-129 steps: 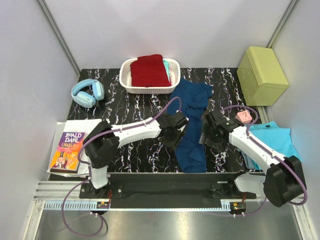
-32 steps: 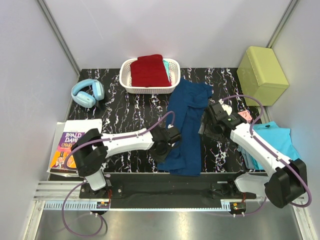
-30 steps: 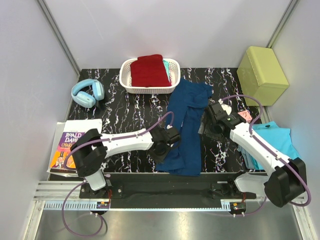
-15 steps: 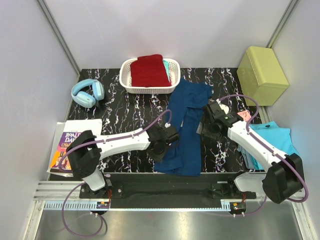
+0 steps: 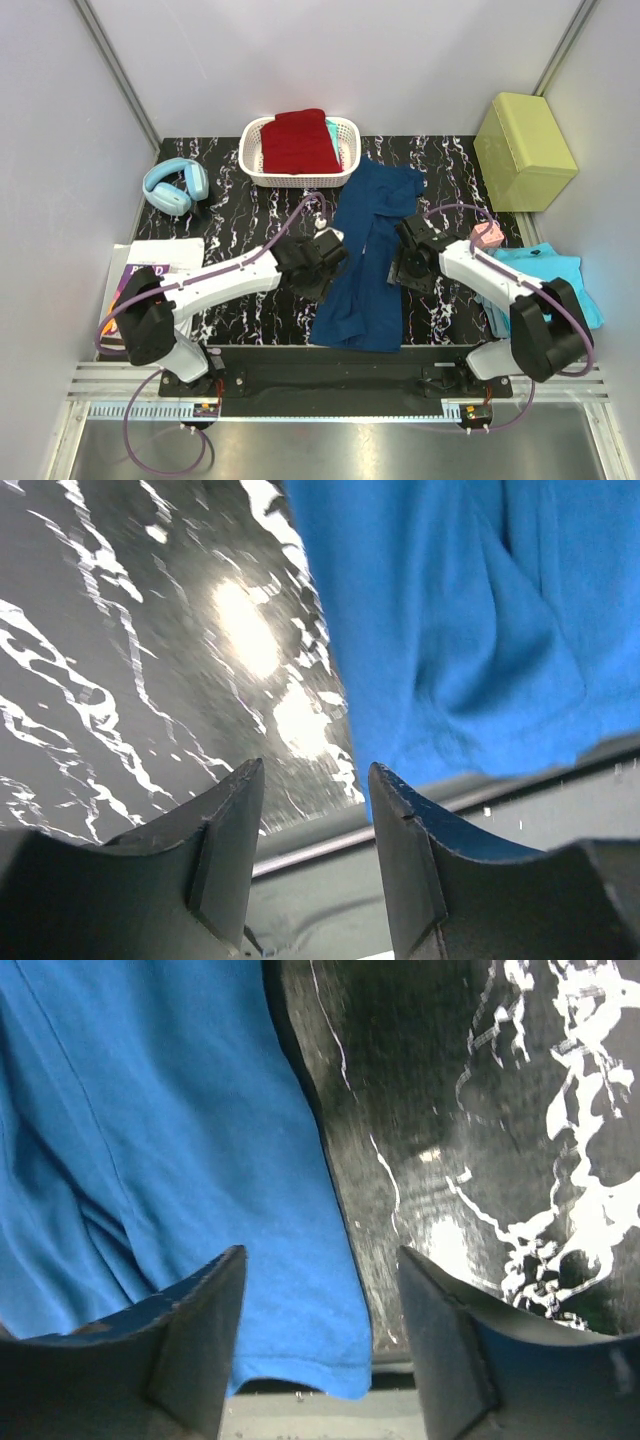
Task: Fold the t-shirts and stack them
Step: Grab the bottom of the folded rectangular tshirt with both arms
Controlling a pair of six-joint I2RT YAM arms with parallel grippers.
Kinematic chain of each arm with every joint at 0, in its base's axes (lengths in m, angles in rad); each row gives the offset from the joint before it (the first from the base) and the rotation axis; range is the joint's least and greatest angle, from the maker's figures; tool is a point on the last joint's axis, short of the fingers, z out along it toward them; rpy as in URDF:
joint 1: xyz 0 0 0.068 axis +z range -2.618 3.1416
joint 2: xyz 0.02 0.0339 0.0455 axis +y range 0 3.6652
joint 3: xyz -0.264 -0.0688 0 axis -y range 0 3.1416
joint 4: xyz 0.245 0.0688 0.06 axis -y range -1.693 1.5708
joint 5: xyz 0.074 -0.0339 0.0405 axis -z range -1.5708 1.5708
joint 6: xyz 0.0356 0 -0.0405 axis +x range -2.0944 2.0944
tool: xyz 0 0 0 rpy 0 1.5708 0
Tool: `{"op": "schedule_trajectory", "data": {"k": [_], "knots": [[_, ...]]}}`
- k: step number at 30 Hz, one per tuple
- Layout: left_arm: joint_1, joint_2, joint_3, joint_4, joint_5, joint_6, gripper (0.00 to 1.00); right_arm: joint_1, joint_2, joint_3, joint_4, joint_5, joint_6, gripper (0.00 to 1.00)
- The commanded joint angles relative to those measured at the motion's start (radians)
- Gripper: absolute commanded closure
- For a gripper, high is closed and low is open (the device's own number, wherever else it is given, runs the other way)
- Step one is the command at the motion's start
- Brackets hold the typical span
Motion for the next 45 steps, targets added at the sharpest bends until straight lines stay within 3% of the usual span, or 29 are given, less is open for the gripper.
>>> {"op": "schedule_trajectory", "data": {"k": [1, 8, 16, 25, 32, 37, 45], "knots": [[0.066, 0.022, 0.097, 0.050, -0.062, -0.008, 0.50, 0.007, 0.071, 0.072, 0.097, 0.034, -0.005, 0.34], [0.113, 0.055, 0.194, 0.070, -0.039, 0.024, 0.50, 0.007, 0.287, 0.349, 0.102, 0.068, -0.051, 0.33], [0.118, 0.048, 0.127, 0.096, -0.007, 0.005, 0.51, -0.011, 0.499, 0.494, 0.091, 0.083, -0.074, 0.34], [0.119, 0.012, 0.054, 0.124, -0.010, 0.017, 0.51, -0.014, 0.410, 0.364, 0.085, 0.157, -0.042, 0.31], [0.126, 0.040, 0.071, 0.138, 0.004, 0.041, 0.51, -0.011, 0.260, 0.333, 0.085, 0.177, -0.059, 0.27], [0.126, 0.072, 0.096, 0.145, 0.020, 0.058, 0.51, -0.011, 0.261, 0.281, 0.065, 0.201, -0.051, 0.27], [0.127, 0.094, 0.102, 0.145, 0.031, 0.067, 0.51, -0.011, 0.333, 0.239, 0.077, 0.205, -0.006, 0.40]]}}
